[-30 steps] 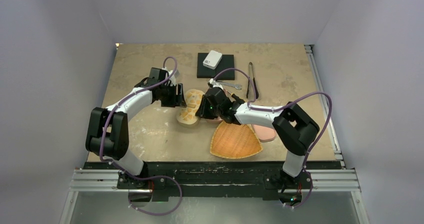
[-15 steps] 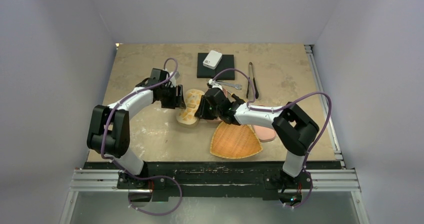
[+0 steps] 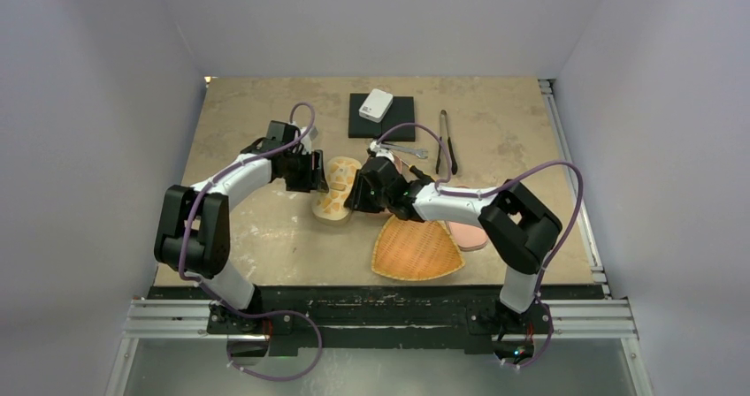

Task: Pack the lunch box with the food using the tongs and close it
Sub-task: Close the box lid on the packing box.

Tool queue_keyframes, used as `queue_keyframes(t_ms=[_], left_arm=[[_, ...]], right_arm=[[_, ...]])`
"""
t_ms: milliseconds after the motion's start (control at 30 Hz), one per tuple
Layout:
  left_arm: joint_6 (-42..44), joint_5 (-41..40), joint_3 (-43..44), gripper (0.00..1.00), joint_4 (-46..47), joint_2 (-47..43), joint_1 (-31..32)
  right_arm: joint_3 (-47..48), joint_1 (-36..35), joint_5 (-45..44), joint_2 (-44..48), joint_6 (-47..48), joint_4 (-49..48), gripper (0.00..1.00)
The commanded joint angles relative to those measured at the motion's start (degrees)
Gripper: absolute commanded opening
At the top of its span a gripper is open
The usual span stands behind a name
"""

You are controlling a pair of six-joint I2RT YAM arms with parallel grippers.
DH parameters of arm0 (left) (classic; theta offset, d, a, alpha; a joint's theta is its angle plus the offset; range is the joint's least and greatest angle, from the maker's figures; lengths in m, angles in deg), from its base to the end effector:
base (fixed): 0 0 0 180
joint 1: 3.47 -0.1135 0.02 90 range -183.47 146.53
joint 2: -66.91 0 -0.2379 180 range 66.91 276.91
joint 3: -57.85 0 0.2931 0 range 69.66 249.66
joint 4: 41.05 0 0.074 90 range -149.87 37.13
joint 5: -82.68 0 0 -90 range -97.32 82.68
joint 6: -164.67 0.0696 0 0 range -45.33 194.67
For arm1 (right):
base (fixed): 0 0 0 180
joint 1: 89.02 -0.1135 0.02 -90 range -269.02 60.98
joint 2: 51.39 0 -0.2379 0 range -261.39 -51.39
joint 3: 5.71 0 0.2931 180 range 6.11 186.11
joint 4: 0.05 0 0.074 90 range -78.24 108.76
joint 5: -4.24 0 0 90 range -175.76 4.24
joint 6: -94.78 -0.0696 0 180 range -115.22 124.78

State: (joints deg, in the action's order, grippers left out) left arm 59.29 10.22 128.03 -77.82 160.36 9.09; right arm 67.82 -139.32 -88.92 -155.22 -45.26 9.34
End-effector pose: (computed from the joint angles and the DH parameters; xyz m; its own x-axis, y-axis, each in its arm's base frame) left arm 0.3602 -0.1017 0.1136 -0.9093 -0.0565 -0.4123 0.1173 0.9158 -0.3842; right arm 0.2842 0.3364 0.1050 -0.8301 0.1983 -0.5212 -0.1633 0.8072 0.5672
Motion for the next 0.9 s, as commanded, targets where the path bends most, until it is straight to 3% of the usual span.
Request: queue_keyframes(t_ms=[0, 367, 667, 867], left_arm=[[1.92, -3.42, 0.95, 0.53, -1.75, 1.76, 0.53], [2.70, -7.09, 1.53, 0.52, -3.73, 2.97, 1.57], [3.39, -10.51, 1.82, 0.50, -4.75, 3.05, 2.16], [3.66, -11.39, 1.88, 0.49, -4.62, 2.78, 2.64]], right_arm=[[-2.12, -0.56, -1.17, -0.85, -0.76, 0.53, 0.37], [-5.54, -1.32, -1.16, -0.93, -2.65, -0.26, 0.36], [4.01, 0.29, -2.79, 2.69, 0.98, 7.46, 0.43], [8.25, 2.73, -2.21, 3.58, 4.11, 7.09, 0.47]])
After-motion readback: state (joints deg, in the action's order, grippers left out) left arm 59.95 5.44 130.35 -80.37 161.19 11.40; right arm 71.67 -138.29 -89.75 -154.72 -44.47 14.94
